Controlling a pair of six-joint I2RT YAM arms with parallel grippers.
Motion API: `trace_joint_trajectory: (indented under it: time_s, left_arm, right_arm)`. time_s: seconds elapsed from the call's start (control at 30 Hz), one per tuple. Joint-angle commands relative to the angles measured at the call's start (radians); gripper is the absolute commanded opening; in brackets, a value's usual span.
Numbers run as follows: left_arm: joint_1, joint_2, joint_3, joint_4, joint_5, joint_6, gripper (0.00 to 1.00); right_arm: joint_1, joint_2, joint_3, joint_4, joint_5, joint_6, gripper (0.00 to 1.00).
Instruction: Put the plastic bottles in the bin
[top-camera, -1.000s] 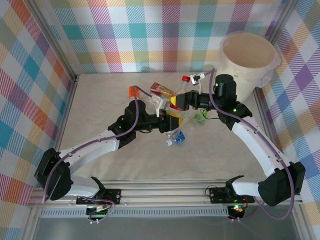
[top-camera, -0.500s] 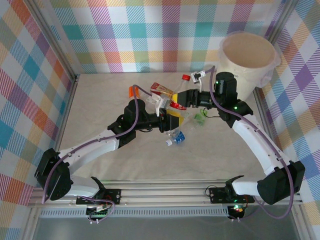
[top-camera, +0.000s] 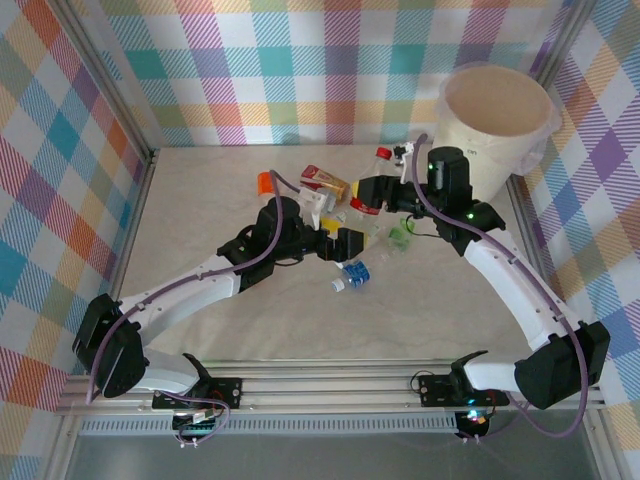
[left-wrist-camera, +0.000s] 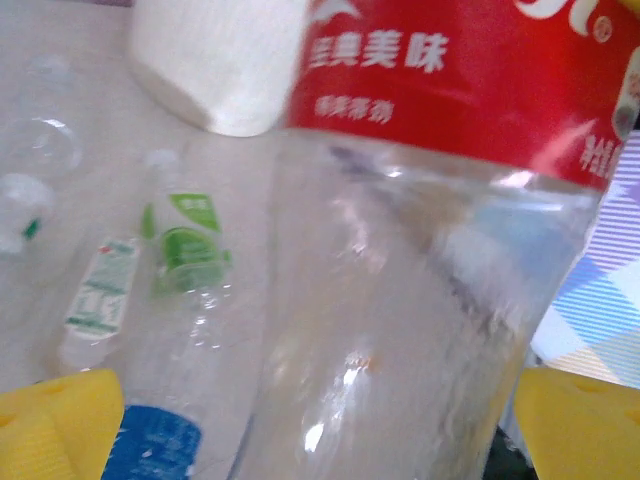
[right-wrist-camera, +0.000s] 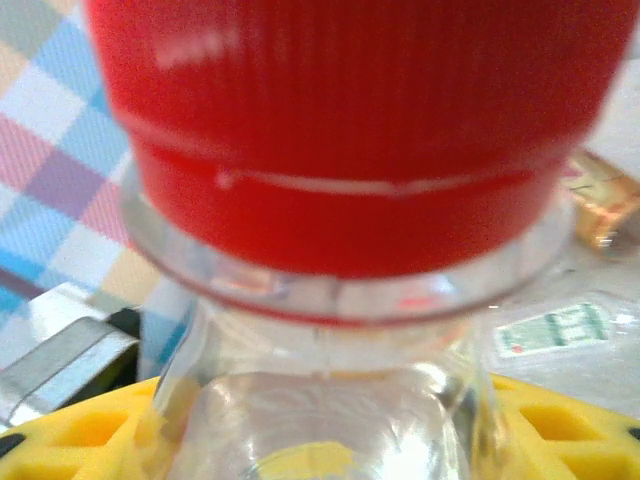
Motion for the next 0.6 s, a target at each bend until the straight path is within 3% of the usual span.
trace_joint_trajectory:
  time_s: [0.0,0.17,0.37,0.57]
  left_arm:
    - [-0.007,-0.019,0.014,-0.071,-0.141,0.009,1.00]
    - [-0.007,-0.061,-0.022,-0.129,-0.334,-0.018,1.00]
    - [-0.007,-0.127,-0.095,-0.184,-0.548,-0.083,1.00]
    - [-0.007,-0.185,-0.149,-0.239,-0.663,-0.134,1.00]
  right_arm:
    - [0.006,-0.036,0.036,-0.035,0.200,-0.083,0.34]
    - [0.006,-0.051,0.055,-0.023,0.373,-0.177,0.33]
    - [0.002,-0.063,0.071,0.112,0.563,-0.336,0.32]
    - [-0.024,-0.029,0.111,0.321,0.677,-0.507,0.32]
